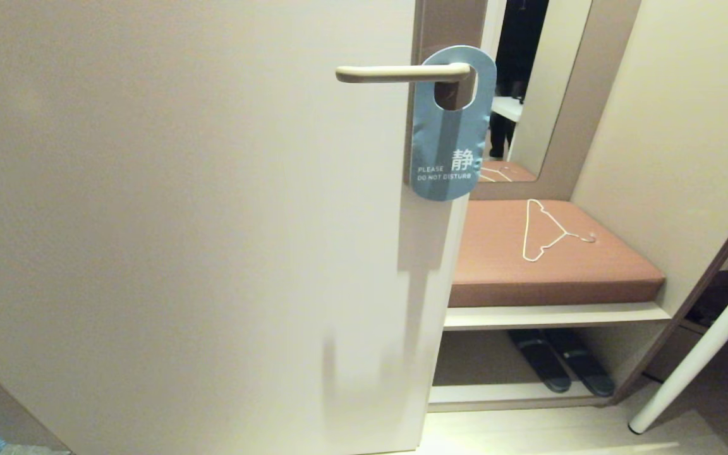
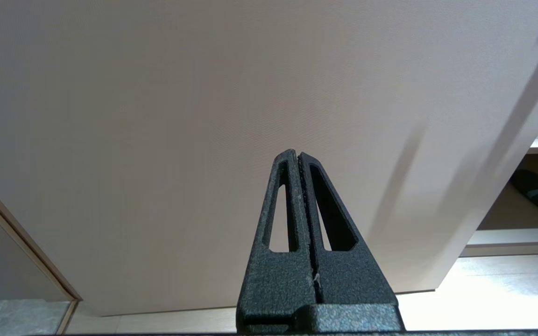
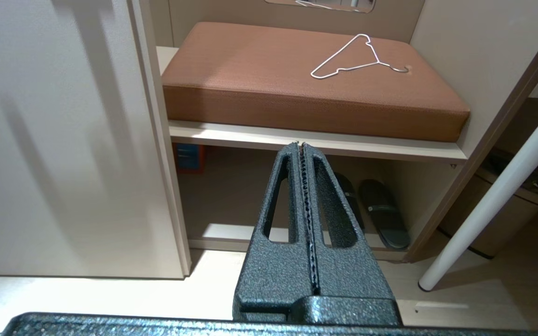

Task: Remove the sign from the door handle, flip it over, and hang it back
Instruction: Take down the sign

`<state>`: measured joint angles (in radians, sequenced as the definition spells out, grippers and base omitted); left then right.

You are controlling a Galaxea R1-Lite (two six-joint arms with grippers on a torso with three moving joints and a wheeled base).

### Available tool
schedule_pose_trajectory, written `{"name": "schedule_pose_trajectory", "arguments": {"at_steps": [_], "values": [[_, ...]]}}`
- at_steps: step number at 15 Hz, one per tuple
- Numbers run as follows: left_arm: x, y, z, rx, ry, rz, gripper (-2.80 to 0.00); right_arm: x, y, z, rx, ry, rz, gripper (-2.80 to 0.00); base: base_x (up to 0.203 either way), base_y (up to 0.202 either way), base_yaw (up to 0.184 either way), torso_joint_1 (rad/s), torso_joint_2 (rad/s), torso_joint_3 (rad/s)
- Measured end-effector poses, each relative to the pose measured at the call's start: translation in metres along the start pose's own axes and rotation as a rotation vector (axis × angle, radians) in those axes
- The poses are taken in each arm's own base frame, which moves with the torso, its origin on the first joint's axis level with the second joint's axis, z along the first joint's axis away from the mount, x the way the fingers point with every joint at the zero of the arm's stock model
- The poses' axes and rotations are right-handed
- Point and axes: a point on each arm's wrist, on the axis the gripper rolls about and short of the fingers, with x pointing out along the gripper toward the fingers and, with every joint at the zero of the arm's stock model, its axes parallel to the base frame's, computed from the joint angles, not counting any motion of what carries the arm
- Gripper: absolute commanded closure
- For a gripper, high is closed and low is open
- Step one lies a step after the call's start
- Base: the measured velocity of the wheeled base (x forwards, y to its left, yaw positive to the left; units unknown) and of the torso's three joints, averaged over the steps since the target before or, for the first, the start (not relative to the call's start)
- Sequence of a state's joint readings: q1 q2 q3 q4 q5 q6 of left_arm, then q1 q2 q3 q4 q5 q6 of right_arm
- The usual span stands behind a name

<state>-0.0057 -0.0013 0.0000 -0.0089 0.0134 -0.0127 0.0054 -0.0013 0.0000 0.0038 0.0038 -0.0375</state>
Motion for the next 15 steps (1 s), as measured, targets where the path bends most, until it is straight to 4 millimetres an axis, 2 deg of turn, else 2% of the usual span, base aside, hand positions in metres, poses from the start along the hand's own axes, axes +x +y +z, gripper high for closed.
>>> {"name": "schedule_pose_trajectory", "arguments": {"at_steps": [4,8,11,15], "values": [[0.0,0.0,0.0,0.0,0.0,0.0,0.0,-0.001,0.0,0.005,-0.005,-0.015,0.0,0.0,0.0,0.0,0.0,0.0,0.0,0.0],[0.0,0.0,0.0,0.0,0.0,-0.001,0.0,-0.007,-0.001,0.018,-0.005,-0.039,-0.003,0.0,0.0,0.0,0.0,0.0,0.0,0.0],[0.0,0.0,0.0,0.0,0.0,-0.001,0.0,-0.013,-0.001,0.033,-0.005,-0.039,-0.002,0.0,0.0,0.0,0.0,0.0,0.0,0.0],[0.0,0.0,0.0,0.0,0.0,-0.001,0.0,-0.011,-0.003,0.063,-0.003,-0.043,0.001,0.0,0.0,0.0,0.0,0.0,0.0,0.0]]}}
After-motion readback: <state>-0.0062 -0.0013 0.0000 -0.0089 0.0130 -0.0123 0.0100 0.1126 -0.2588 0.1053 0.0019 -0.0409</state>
